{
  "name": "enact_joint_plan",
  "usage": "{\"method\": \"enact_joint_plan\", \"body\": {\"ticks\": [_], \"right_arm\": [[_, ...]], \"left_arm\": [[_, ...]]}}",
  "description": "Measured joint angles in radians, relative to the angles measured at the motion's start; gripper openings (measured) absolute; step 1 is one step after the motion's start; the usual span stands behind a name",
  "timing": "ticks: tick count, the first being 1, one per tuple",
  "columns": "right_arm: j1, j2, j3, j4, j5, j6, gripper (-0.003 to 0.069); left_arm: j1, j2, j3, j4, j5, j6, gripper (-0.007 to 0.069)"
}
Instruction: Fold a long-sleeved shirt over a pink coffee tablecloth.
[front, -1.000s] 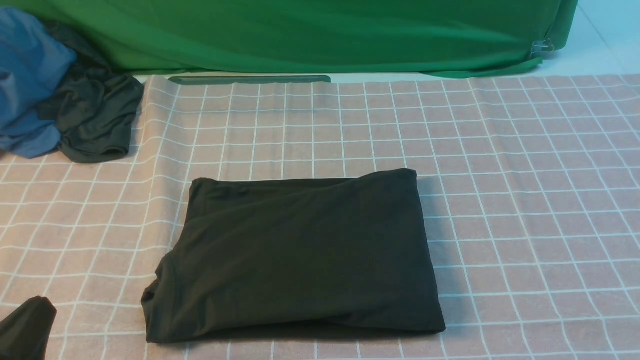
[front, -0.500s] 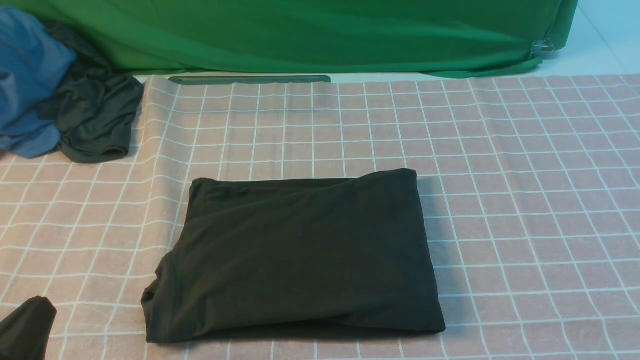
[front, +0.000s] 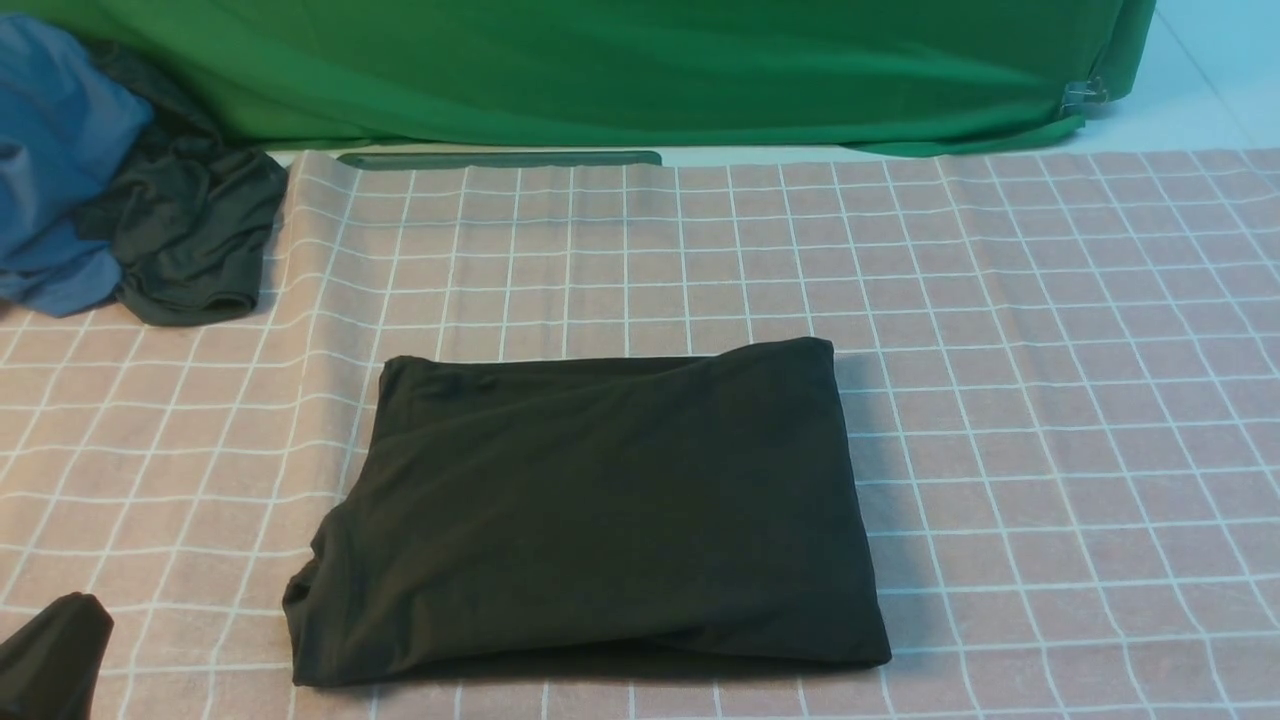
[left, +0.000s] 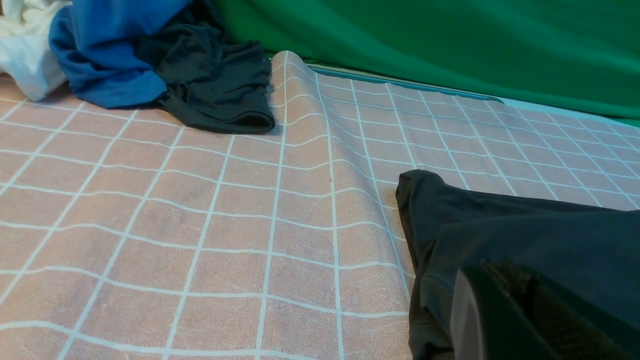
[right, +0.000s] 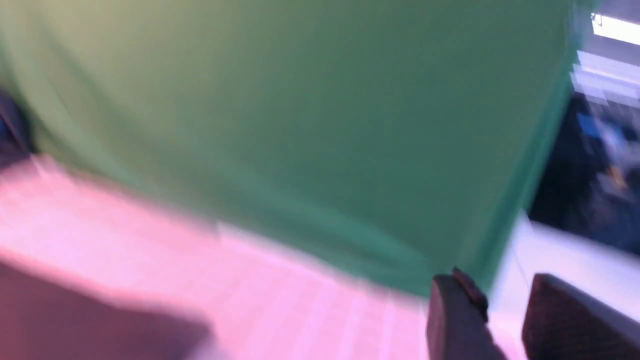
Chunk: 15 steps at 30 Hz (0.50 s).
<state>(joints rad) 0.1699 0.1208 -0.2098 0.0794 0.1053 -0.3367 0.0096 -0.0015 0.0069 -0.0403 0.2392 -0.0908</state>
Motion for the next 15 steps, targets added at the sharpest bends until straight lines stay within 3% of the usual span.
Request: {"method": "enact_joint_plan", "body": {"ticks": [6,15], "right_arm": [[-0.116,-0.033,0.210,0.000,0.094,-0.009,0.0247],[-0.128,-0.121,0.218,0.000,0.164,0.026,0.0247]], "left_arm": [[0.000,0.000,0.000,0.000,0.001,0.000,0.0013],[0.000,-0.001,0.000,0.000,0.004,0.000,0.0013]]}}
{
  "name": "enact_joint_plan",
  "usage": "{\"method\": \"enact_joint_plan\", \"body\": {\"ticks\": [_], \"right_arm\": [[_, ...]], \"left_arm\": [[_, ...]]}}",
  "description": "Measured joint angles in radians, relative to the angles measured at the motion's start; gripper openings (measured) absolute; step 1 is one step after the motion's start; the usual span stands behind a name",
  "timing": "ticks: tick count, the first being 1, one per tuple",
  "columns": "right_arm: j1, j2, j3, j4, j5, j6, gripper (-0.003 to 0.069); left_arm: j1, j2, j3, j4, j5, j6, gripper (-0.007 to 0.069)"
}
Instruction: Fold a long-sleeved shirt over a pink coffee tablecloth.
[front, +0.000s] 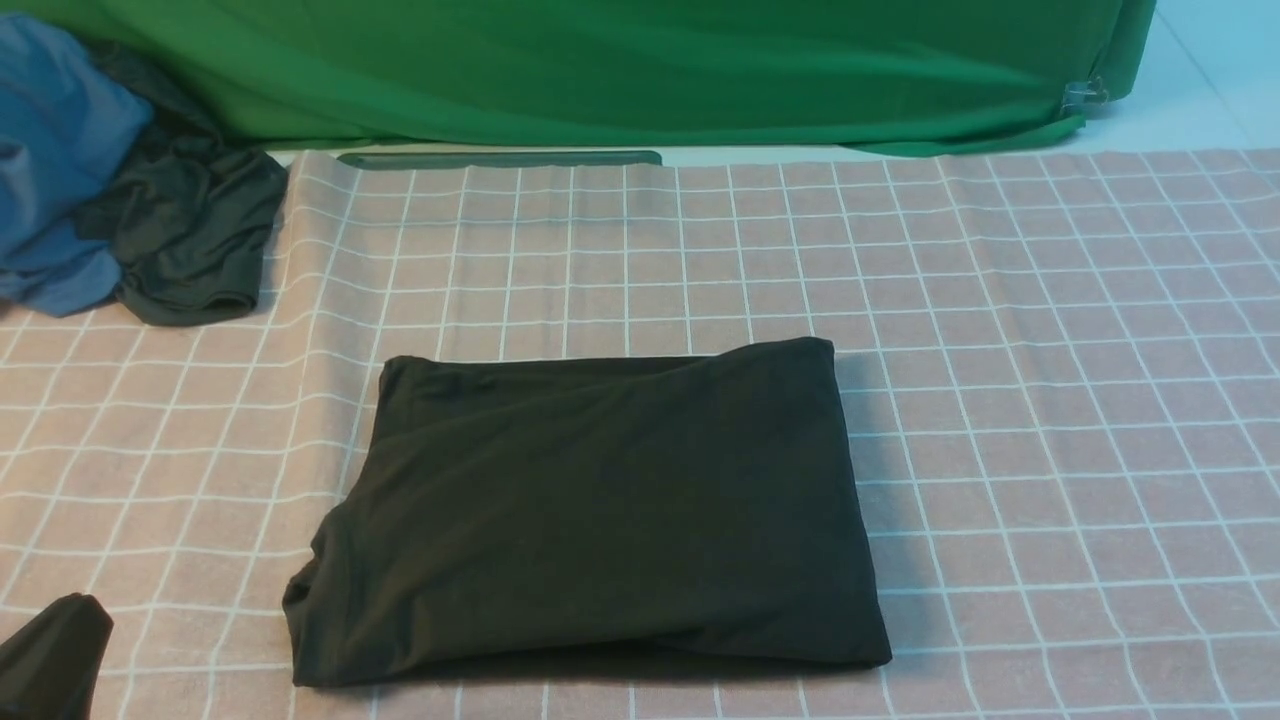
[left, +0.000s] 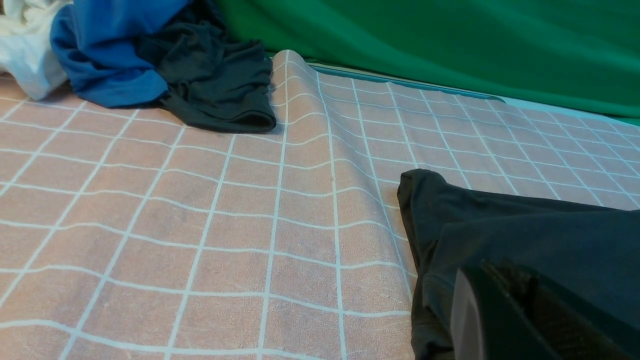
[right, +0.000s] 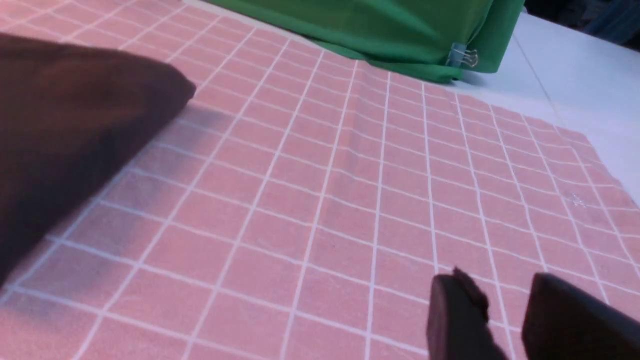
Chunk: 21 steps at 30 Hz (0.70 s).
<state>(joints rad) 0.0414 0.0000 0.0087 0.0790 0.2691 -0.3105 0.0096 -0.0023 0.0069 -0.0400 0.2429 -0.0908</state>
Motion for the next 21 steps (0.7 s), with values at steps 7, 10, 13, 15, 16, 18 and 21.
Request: {"method": "enact_joint_plan", "body": {"ticks": [7,10,13,15,16,18,21], "right_arm": [[0.000,0.000,0.000,0.000,0.000,0.009,0.0247],[0.000,0.000,0.000,0.000,0.000,0.012,0.0247],[0.000,0.000,0.000,0.000,0.000,0.014,0.0247],[0.000,0.000,0.000,0.000,0.000,0.014,0.0247],[0.000,0.000,0.000,0.000,0.000,0.014,0.0247],[0.000,0.000,0.000,0.000,0.000,0.014,0.0247],[0.000,0.000,0.000,0.000,0.000,0.015,0.0247]], "left_arm": [[0.000,0.000,0.000,0.000,0.000,0.000,0.0013],[0.000,0.000,0.000,0.000,0.000,0.000,0.0013],[0.000,0.000,0.000,0.000,0.000,0.000,0.0013],[0.000,0.000,0.000,0.000,0.000,0.000,0.0013],[0.000,0.000,0.000,0.000,0.000,0.000,0.0013],[0.000,0.000,0.000,0.000,0.000,0.000,0.0013],[0.000,0.000,0.000,0.000,0.000,0.000,0.0013]]}}
